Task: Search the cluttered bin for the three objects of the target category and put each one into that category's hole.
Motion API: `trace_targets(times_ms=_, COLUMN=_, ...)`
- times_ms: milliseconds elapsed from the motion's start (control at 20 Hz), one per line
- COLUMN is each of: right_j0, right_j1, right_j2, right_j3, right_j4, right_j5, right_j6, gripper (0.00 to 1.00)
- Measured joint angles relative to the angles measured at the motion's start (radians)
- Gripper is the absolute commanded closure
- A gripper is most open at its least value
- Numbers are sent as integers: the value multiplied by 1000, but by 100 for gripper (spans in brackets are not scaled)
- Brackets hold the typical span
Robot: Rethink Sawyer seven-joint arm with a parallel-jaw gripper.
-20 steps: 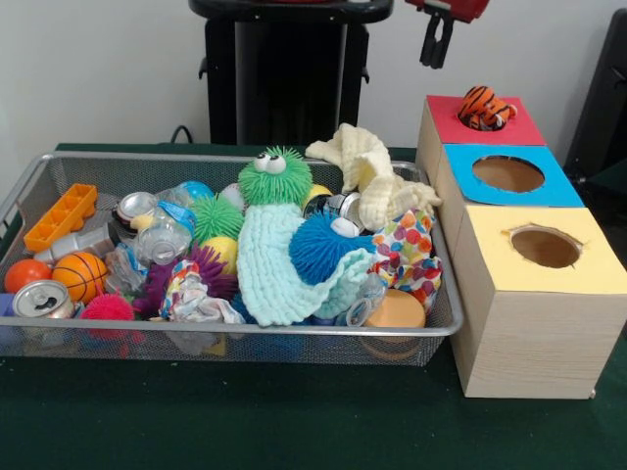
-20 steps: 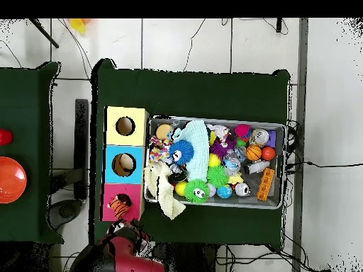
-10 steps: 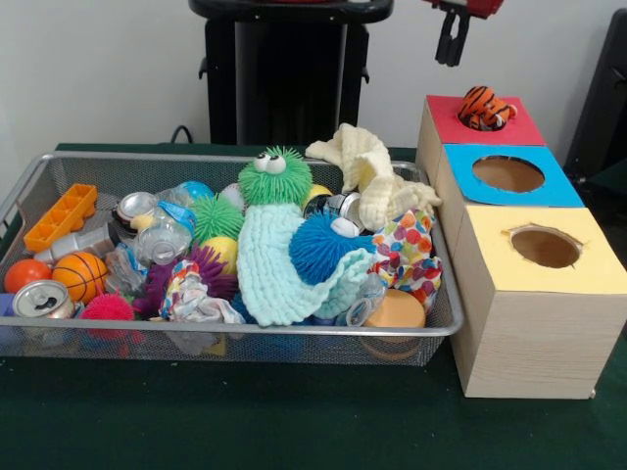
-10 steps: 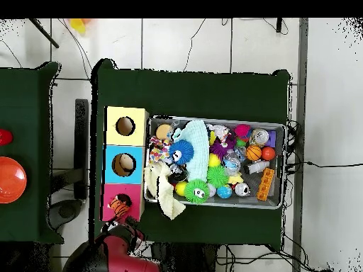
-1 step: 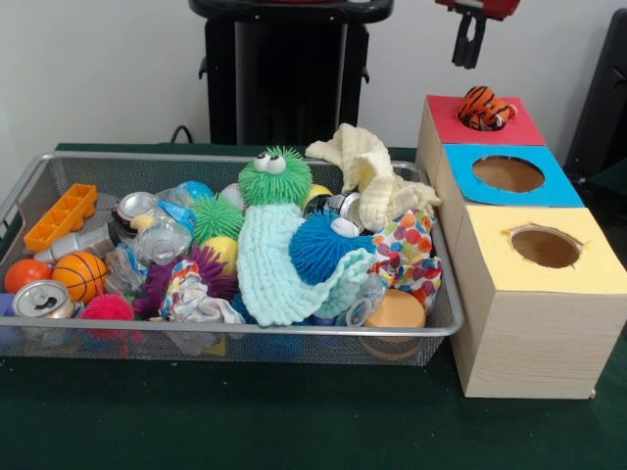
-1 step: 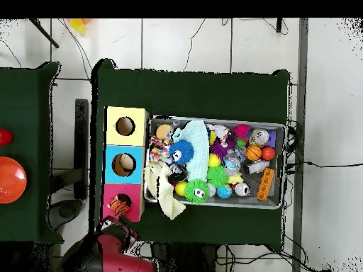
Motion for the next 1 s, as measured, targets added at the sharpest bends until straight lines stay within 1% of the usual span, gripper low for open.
trace_targets(times_ms=500, right_j0=34, right_j1=2, right_j2=30, right_j3=0, right_j4=47, right_j5=0, right_j6=0, gripper=100)
trace_targets(times_ms=900, right_j0=20, right_j1=10, right_j2=59, right_j3=0, right_j4=63, right_j5=0, right_j6=0, gripper=100)
trace_targets(times_ms=1000, right_j0=3, right_j1=24, right_j2=76, right_j3=1, right_j4=63, right_j5=-6, right_j6=0, gripper=100)
